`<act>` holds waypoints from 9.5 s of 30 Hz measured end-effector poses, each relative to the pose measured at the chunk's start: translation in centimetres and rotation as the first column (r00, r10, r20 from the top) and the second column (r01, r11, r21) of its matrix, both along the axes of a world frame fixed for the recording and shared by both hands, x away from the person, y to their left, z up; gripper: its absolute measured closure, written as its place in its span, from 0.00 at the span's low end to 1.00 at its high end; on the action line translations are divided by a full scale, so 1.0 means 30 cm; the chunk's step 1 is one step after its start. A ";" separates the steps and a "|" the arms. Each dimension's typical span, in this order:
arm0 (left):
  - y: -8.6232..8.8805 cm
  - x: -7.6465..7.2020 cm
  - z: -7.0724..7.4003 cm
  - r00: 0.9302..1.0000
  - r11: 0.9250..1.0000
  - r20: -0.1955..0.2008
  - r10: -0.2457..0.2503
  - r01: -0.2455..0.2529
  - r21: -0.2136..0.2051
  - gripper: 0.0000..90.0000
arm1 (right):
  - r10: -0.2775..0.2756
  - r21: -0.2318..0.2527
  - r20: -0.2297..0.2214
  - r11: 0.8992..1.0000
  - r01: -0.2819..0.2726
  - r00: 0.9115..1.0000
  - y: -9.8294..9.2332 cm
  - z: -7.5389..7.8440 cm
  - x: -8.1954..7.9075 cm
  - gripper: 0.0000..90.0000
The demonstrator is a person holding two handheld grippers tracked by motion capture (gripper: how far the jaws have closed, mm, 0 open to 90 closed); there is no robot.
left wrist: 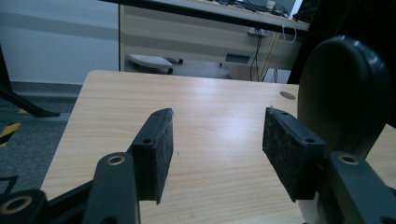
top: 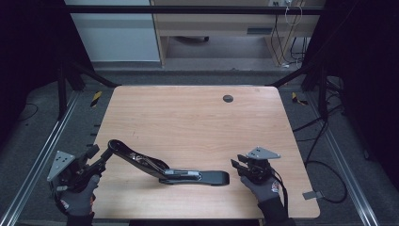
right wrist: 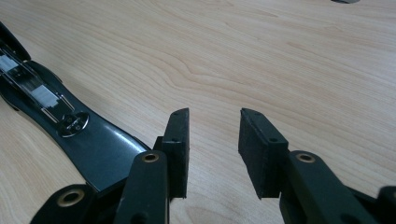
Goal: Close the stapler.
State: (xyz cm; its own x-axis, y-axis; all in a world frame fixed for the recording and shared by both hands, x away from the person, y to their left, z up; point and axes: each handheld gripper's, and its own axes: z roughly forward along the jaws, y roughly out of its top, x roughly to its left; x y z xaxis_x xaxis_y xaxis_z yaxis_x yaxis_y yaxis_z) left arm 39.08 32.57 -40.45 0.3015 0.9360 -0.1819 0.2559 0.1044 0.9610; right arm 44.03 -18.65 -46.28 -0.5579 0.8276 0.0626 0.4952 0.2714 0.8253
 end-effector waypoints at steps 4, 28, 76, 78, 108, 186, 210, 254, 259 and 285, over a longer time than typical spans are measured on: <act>0.000 -0.013 0.034 1.000 1.000 0.024 0.005 -0.004 -0.005 0.46 | -0.008 0.009 0.004 1.000 0.008 1.000 -0.004 -0.018 -0.004 0.73; -0.084 -0.053 0.161 0.993 1.000 0.120 -0.022 0.023 -0.010 0.43 | 0.019 0.012 0.000 1.000 -0.019 1.000 0.032 -0.033 -0.028 0.76; -0.207 -0.006 -0.012 0.998 0.998 -0.040 -0.047 0.048 0.027 0.63 | 0.135 0.043 -0.107 0.990 -0.131 0.985 0.115 -0.113 -0.083 1.00; -0.209 -0.007 -0.012 0.998 0.999 -0.038 -0.048 0.049 0.024 0.64 | 0.133 0.045 -0.112 0.991 -0.129 0.985 0.116 -0.114 -0.083 1.00; -0.252 -0.012 0.007 0.999 0.999 -0.013 -0.048 0.048 -0.005 0.68 | 0.112 0.063 -0.106 0.992 -0.105 0.988 0.115 -0.122 -0.082 1.00; -0.573 -0.035 0.062 0.989 0.952 0.135 -0.063 0.019 0.306 0.69 | 0.112 0.071 -0.098 0.992 -0.105 0.989 0.115 -0.126 -0.081 1.00; -0.704 -0.036 0.042 0.980 0.898 0.162 -0.112 0.030 0.440 0.67 | 0.115 0.073 -0.094 0.991 -0.108 0.989 0.115 -0.127 -0.082 1.00; -0.916 -0.039 -0.072 0.957 0.723 0.165 -0.241 0.064 0.688 0.61 | 0.121 0.080 -0.093 0.990 -0.114 0.988 0.118 -0.128 -0.083 1.00; -0.939 -0.038 -0.092 0.954 0.695 0.157 -0.257 0.070 0.716 0.60 | 0.123 0.081 -0.089 0.990 -0.115 0.988 0.117 -0.129 -0.084 1.00; -1.023 -0.040 -0.190 0.942 0.540 0.120 -0.314 0.073 0.838 0.58 | 0.118 0.093 -0.095 0.990 -0.110 0.988 0.107 -0.131 -0.083 1.00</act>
State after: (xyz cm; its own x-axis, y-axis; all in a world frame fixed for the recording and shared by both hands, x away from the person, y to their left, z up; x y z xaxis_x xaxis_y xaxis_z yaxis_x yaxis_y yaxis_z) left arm 37.88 1.87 -46.15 0.4119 0.5529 0.7243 -0.0666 -0.7745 0.6291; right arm 41.55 -15.43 -50.21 -0.6355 0.7477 0.1925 0.5467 0.2597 0.7960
